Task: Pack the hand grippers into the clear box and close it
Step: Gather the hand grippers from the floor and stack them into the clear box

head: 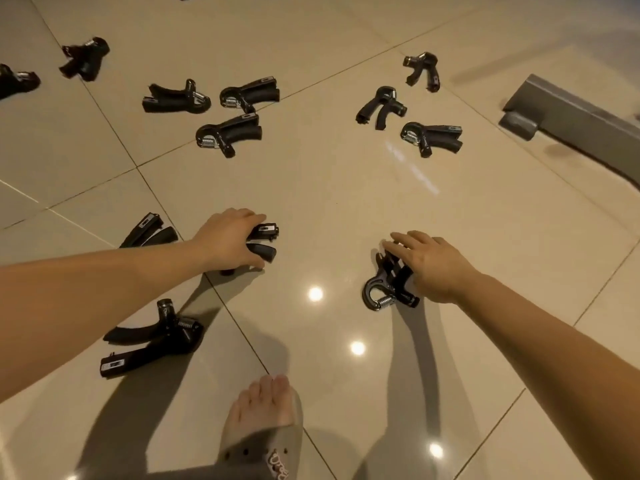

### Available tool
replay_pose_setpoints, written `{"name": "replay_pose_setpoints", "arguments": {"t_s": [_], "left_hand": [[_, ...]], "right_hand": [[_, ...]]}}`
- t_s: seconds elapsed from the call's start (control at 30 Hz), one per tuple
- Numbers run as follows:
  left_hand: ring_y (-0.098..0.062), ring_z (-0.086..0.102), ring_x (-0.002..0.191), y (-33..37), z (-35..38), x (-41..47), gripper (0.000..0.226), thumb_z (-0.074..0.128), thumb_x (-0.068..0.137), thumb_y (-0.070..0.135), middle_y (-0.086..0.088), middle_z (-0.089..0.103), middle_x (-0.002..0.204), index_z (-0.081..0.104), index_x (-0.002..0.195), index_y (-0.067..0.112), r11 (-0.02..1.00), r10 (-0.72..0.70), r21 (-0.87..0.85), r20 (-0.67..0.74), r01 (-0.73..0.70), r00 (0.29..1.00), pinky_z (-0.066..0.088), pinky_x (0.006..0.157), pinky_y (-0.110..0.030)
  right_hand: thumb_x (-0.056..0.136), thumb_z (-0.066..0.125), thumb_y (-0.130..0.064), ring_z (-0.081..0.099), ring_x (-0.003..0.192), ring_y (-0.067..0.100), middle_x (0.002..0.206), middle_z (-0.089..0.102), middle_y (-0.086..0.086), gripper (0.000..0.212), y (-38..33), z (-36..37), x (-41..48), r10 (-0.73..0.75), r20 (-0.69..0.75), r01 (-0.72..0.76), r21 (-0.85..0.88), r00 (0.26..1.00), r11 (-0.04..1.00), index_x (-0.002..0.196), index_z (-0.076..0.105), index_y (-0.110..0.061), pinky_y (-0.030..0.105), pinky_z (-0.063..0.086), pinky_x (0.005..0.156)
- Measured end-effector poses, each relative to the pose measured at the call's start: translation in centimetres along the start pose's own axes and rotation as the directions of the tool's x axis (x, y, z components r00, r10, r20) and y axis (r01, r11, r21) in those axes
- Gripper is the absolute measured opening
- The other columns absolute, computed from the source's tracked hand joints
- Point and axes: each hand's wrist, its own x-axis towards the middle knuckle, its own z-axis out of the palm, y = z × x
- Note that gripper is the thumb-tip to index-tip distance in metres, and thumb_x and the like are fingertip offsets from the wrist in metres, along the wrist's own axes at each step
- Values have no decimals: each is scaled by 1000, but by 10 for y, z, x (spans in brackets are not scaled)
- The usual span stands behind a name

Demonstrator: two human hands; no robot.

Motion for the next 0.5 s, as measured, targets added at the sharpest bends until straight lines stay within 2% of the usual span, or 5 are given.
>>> {"name": "replay_pose_setpoints", "arguments": {"t_s": [0.07,0.13,0.3,0.4,0.5], "left_hand": [[-27,52,113,-2,9,9,97,84,68,57,-3,57,125,45,148,20,1000,-2,-23,20,3,1000,45,91,-39],[-25,49,109,-3,16,13,90,84,69,53,-2,54,118,49,145,21,999,13,-39,4,-13,1000,46,87,-38],[-15,46,95,5,21,18,82,82,66,61,5,51,102,57,137,28,993,96,-64,-10,-96,995,44,78,-33],[-16,52,91,29,20,18,77,81,64,64,6,52,99,60,131,33,984,133,-121,-18,-135,991,45,77,-31],[-15,56,88,62,15,15,74,83,64,63,7,51,98,61,130,38,960,166,-225,-13,-165,986,49,80,-32]], "right_hand": [[86,58,-17,19,151,27,167,15,-3,85,5,2,10,-28,45,29,-26,999,999,159,16,-28,39,29,116],[84,64,-23,29,145,27,163,24,-4,83,7,9,18,-51,51,54,-54,997,997,156,23,-31,38,35,110],[75,72,-44,52,110,24,129,55,-4,64,6,26,23,-35,-74,25,-125,997,992,134,53,-31,35,44,86],[72,68,-67,55,102,21,112,59,-5,65,2,32,10,21,-46,-26,-101,999,995,122,56,-26,33,39,78],[76,68,-65,56,87,19,97,55,-6,50,-2,37,-16,109,-10,-108,63,994,992,103,56,-24,30,37,66]]}}
